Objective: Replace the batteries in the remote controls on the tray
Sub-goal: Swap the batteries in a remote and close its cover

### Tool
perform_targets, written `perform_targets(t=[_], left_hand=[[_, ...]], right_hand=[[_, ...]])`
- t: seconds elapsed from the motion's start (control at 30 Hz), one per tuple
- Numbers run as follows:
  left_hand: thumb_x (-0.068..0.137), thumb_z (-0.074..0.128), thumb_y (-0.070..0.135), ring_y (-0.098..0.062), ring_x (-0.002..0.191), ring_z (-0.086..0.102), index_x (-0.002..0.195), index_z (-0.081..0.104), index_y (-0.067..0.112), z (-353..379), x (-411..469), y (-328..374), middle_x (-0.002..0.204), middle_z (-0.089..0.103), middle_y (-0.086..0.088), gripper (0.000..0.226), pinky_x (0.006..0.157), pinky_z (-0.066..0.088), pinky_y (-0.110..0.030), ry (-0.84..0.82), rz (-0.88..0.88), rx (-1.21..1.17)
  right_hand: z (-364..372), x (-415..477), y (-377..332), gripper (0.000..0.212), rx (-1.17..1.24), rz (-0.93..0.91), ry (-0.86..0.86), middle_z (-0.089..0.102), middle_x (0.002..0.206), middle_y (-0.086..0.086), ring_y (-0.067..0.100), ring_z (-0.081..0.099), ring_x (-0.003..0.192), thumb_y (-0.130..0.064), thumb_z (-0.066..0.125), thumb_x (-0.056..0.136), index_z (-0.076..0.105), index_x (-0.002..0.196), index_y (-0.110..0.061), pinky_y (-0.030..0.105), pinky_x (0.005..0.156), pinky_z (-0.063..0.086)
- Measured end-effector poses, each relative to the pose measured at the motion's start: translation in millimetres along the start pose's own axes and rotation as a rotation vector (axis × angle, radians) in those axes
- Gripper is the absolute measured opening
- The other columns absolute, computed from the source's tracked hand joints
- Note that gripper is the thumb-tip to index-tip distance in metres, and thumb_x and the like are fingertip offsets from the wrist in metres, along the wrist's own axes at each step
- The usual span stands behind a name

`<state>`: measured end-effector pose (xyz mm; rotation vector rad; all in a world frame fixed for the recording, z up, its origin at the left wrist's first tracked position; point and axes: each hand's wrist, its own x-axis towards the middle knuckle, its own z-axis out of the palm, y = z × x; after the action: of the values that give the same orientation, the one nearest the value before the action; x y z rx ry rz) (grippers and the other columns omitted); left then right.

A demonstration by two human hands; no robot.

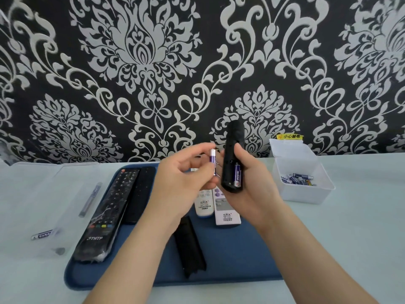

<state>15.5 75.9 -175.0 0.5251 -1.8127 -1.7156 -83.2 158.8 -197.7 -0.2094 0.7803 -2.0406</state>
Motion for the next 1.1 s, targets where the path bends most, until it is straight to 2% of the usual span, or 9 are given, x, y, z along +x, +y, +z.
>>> perform_targets(t=[0.1, 0.27, 0.37, 0.5, 0.63, 0.8, 0.93, 1.0, 1.1], left_hand=[[0.086, 0.064, -0.001, -0.018, 0.067, 0.069, 0.106, 0.070, 0.018, -1, -2, 5, 0.089, 0.073, -0.014, 0.028, 0.061, 0.055, -0.023, -0.041, -0.032, -0.171], [0.079, 0.071, 0.000, -0.007, 0.073, 0.066, 0.097, 0.072, 0.025, 3, -3, -2, 0.079, 0.073, 0.002, 0.031, 0.068, 0.051, -0.016, -0.049, 0.209, 0.179], [0.076, 0.074, 0.003, -0.008, 0.075, 0.062, 0.097, 0.073, 0.030, 2, -1, -8, 0.081, 0.066, 0.010, 0.034, 0.067, 0.054, -0.023, -0.023, 0.312, 0.384], [0.073, 0.077, 0.012, -0.008, 0.082, 0.063, 0.102, 0.074, 0.028, 1, 2, -15, 0.096, 0.065, 0.016, 0.034, 0.072, 0.057, -0.036, -0.042, 0.427, 0.522], [0.075, 0.073, 0.027, -0.009, 0.088, 0.063, 0.106, 0.074, 0.027, -1, 4, -19, 0.098, 0.065, 0.015, 0.031, 0.072, 0.056, -0.035, -0.054, 0.527, 0.665], [0.089, 0.054, 0.039, -0.014, 0.082, 0.050, 0.105, 0.073, 0.033, -1, 3, -23, 0.102, 0.063, 0.019, 0.026, 0.071, 0.047, -0.030, -0.077, 0.669, 0.914], [0.091, 0.049, 0.041, -0.009, 0.094, 0.046, 0.111, 0.069, 0.038, -2, 2, -26, 0.109, 0.058, 0.023, 0.029, 0.079, 0.044, -0.022, -0.110, 0.555, 0.876], [0.091, 0.057, 0.033, -0.007, 0.102, 0.044, 0.107, 0.071, 0.039, -4, 5, -26, 0.112, 0.058, 0.024, 0.022, 0.086, 0.036, -0.015, -0.124, 0.406, 0.721], [0.087, 0.066, 0.011, -0.004, 0.112, 0.051, 0.097, 0.074, 0.033, -6, 6, -20, 0.110, 0.062, 0.020, 0.026, 0.094, 0.039, -0.016, -0.161, 0.207, 0.377]], right_hand=[[-2, 1, 0, 0.036, -0.099, -0.064, 0.051, 0.073, 0.105, 0.012, 0.023, 0.072, 0.085, -0.030, 0.044, 0.103, 0.051, 0.122, 0.000, 0.034, 0.072, 0.055], [6, -4, 6, 0.025, -0.245, -0.157, 0.070, 0.072, 0.105, 0.020, 0.036, 0.069, 0.102, -0.021, 0.046, 0.103, 0.061, 0.113, -0.003, 0.046, 0.090, 0.056], [7, -5, 6, 0.022, -0.225, -0.176, 0.067, 0.073, 0.092, 0.013, 0.024, 0.073, 0.086, -0.020, 0.046, 0.103, 0.062, 0.105, -0.006, 0.035, 0.074, 0.058], [8, -4, 5, 0.029, -0.143, -0.171, 0.081, 0.071, 0.091, 0.015, 0.025, 0.072, 0.078, -0.022, 0.043, 0.104, 0.062, 0.109, -0.001, 0.032, 0.062, 0.057], [5, -4, 6, 0.035, -0.132, -0.162, 0.110, 0.073, 0.093, 0.012, 0.023, 0.072, 0.084, -0.025, 0.041, 0.105, 0.063, 0.114, 0.000, 0.028, 0.061, 0.057], [2, -5, 2, 0.033, -0.089, -0.140, 0.103, 0.074, 0.086, 0.012, 0.023, 0.073, 0.078, -0.024, 0.038, 0.106, 0.063, 0.105, -0.003, 0.028, 0.063, 0.059], [1, -4, 0, 0.025, -0.044, -0.104, 0.030, 0.070, 0.097, 0.018, 0.028, 0.071, 0.090, -0.011, 0.040, 0.103, 0.062, 0.106, 0.001, 0.033, 0.076, 0.060], [3, -7, -2, 0.021, -0.046, -0.055, -0.068, 0.067, 0.094, 0.017, 0.027, 0.069, 0.087, -0.001, 0.042, 0.098, 0.063, 0.099, 0.003, 0.035, 0.074, 0.059], [6, -10, -5, 0.018, -0.071, -0.012, -0.164, 0.066, 0.096, 0.018, 0.027, 0.070, 0.087, 0.005, 0.048, 0.086, 0.065, 0.093, 0.003, 0.035, 0.073, 0.059]])
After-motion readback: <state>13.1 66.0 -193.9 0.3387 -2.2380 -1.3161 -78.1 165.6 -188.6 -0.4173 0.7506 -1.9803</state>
